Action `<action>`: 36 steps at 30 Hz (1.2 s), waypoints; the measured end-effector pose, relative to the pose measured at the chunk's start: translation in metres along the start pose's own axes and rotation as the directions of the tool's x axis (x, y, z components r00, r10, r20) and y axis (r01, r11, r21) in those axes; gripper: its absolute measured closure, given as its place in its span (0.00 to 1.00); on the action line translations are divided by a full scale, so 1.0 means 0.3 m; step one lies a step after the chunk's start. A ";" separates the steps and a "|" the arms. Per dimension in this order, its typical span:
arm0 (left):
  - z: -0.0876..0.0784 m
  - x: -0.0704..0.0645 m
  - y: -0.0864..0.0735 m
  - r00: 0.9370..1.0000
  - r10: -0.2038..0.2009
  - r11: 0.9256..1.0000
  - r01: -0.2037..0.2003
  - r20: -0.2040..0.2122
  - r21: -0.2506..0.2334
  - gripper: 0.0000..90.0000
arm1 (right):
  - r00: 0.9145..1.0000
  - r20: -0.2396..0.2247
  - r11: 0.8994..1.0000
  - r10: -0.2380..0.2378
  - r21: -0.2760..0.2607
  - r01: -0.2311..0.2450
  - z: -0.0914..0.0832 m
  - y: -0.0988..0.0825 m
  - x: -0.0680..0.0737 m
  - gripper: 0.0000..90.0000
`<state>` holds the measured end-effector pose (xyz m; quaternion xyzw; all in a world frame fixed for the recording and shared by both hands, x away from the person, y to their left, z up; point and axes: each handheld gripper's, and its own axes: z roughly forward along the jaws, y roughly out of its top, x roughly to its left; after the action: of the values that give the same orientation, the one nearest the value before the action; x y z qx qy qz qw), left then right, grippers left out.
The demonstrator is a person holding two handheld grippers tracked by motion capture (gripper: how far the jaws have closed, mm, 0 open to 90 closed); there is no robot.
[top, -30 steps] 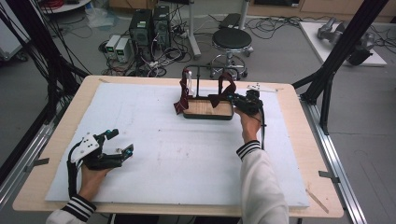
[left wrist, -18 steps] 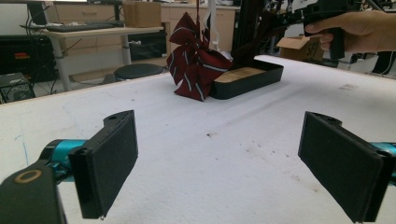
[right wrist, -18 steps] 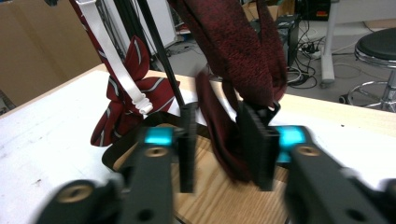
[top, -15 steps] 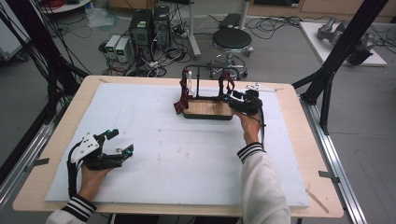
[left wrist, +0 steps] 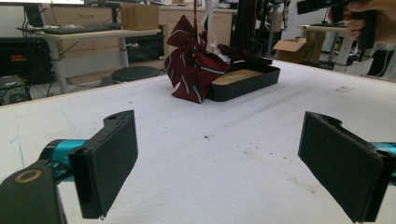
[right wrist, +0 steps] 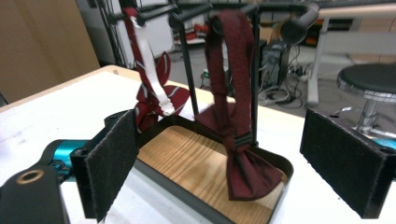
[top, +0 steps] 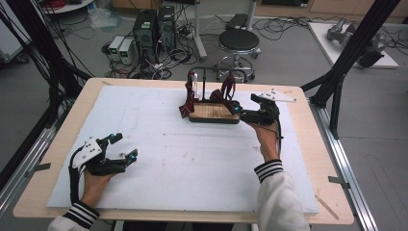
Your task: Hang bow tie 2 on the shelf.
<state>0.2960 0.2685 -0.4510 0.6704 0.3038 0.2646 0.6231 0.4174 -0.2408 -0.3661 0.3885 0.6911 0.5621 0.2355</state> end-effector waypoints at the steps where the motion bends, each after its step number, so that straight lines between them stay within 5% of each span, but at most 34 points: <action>1: 0.000 0.000 0.000 1.000 0.001 1.000 -0.001 -0.002 -0.001 0.14 | 1.000 0.000 1.000 0.000 0.000 0.000 0.000 0.000 0.000 0.12; 8: -0.009 -0.007 -0.004 1.000 0.015 1.000 -0.015 -0.022 -0.026 0.14 | 0.998 -0.020 0.995 -0.058 -0.082 0.056 -0.149 -0.033 0.061 0.12; 15: -0.015 -0.012 -0.008 0.999 0.023 0.999 -0.025 -0.037 -0.048 0.14 | 0.997 -0.023 0.988 -0.080 -0.134 0.076 -0.237 -0.090 0.102 0.12; 23: -0.017 -0.011 -0.009 0.999 0.021 0.998 -0.023 -0.037 -0.051 0.14 | 0.993 0.032 0.974 -0.115 -0.194 0.119 -0.348 -0.236 0.133 0.12; 28: -0.022 -0.012 -0.011 0.999 0.020 0.997 -0.023 -0.041 -0.068 0.14 | 0.994 0.052 0.968 -0.098 -0.226 0.107 -0.382 -0.310 0.141 0.12; 32: -0.027 -0.013 -0.013 0.999 0.023 0.996 -0.027 -0.044 -0.083 0.14 | 0.991 0.073 0.982 -0.108 -0.148 0.118 -0.375 -0.321 0.156 0.12; 36: -0.029 -0.013 -0.014 0.999 0.022 0.996 -0.025 -0.046 -0.086 0.14 | 0.993 0.060 0.985 -0.099 -0.134 0.106 -0.361 -0.325 0.159 0.12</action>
<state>0.2866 0.2715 -0.4544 0.6401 0.2981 0.3000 0.6415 0.2805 -0.2733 -0.4264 0.3499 0.6634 0.5850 0.3086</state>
